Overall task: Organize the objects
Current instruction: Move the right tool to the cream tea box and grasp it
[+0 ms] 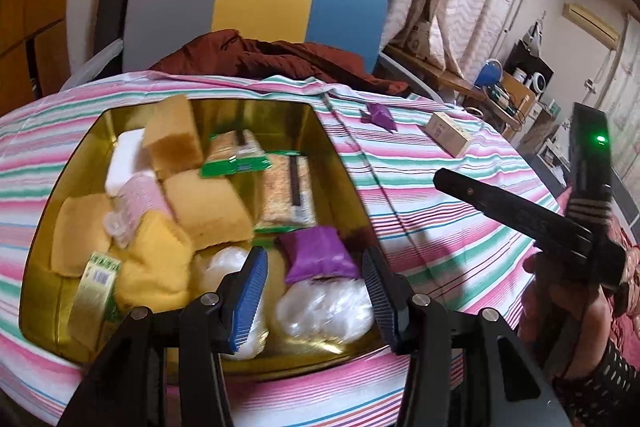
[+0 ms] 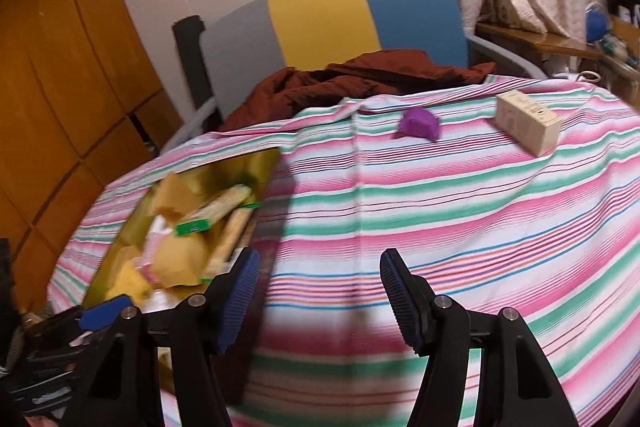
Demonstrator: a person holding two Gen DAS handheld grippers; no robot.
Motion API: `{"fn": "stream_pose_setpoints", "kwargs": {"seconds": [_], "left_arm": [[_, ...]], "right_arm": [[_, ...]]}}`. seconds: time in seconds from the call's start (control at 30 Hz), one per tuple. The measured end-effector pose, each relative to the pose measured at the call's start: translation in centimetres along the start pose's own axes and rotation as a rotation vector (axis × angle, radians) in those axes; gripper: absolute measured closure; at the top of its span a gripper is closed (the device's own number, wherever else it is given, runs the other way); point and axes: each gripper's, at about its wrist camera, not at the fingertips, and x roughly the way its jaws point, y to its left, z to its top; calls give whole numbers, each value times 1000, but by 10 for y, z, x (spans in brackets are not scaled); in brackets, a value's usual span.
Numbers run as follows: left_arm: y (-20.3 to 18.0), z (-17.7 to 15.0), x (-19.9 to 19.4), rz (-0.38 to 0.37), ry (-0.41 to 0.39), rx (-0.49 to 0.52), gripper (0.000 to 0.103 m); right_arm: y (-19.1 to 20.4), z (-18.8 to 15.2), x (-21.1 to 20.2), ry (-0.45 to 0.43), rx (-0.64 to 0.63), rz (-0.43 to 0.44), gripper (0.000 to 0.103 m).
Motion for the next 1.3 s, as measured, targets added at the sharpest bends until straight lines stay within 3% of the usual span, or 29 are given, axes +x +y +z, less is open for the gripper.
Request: {"fn": "stream_pose_setpoints", "kwargs": {"seconds": [0.43, 0.53, 0.73, 0.9, 1.0, 1.3], "left_arm": [[-51, 26, 35, -80, 67, 96, 53], [-63, 31, 46, -97, 91, 116, 53], [-84, 36, 68, -124, 144, 158, 53], [-97, 40, 83, -125, 173, 183, 53], [-99, 44, 89, -126, 182, 185, 53], [-108, 60, 115, -133, 207, 197, 53]], "right_arm": [[-80, 24, 21, 18, 33, -141, 38], [-100, 31, 27, 19, 44, -165, 33], [-144, 57, 39, 3, 31, -237, 31], [-192, 95, 49, -49, 30, -297, 14], [-221, 116, 61, -61, 43, -324, 13], [-253, 142, 112, 10, 22, -254, 17]]}}
